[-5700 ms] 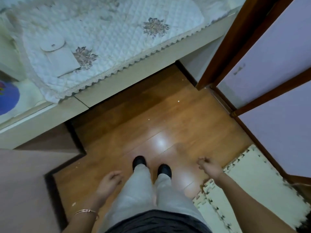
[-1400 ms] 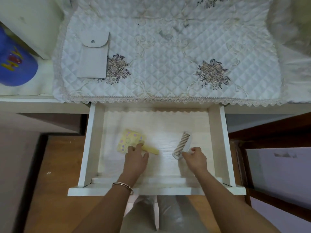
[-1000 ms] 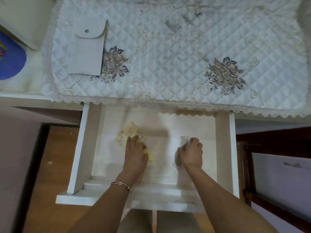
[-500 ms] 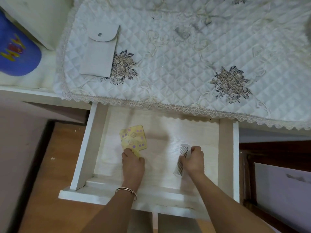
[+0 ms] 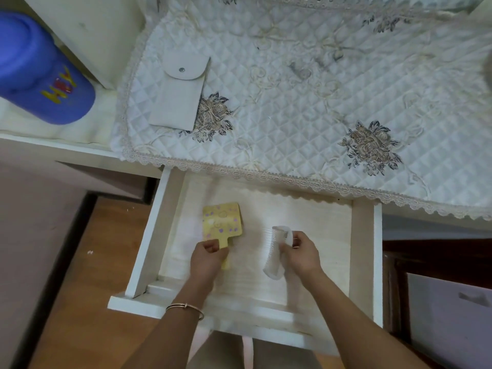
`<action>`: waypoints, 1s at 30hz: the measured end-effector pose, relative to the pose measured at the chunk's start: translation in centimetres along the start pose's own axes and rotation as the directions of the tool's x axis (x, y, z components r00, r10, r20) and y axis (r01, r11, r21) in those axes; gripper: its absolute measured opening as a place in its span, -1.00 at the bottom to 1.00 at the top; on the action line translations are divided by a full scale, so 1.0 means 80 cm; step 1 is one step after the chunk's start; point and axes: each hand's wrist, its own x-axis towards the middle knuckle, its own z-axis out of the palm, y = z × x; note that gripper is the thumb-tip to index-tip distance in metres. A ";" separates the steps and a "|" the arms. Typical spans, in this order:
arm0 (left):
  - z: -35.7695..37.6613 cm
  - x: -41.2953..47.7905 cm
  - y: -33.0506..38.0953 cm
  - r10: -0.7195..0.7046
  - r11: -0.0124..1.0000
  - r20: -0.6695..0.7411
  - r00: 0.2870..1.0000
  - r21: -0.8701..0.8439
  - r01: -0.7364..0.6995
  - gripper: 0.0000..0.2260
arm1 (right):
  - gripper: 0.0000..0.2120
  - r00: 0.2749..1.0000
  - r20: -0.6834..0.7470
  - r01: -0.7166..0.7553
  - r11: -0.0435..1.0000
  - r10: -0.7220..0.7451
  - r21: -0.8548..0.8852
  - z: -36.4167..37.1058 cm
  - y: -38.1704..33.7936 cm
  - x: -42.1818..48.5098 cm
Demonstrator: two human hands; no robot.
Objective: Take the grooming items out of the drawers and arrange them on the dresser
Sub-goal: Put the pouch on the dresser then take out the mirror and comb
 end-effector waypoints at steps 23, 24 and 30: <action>-0.005 0.043 0.315 0.393 0.901 0.062 0.917 -0.228 -0.370 -0.72 | -0.70 0.926 -0.162 0.365 0.917 -0.341 0.160 -0.045 -0.287 0.091; 0.000 0.053 0.319 0.409 0.903 0.040 0.912 -0.165 -0.398 -0.72 | -0.68 0.918 -0.171 0.382 0.914 -0.358 0.138 -0.044 -0.294 0.100; 0.002 0.069 0.311 0.556 0.793 -0.038 0.830 0.325 -0.516 -0.74 | -0.63 0.884 -0.171 0.421 0.900 -0.435 -0.113 -0.032 -0.307 0.129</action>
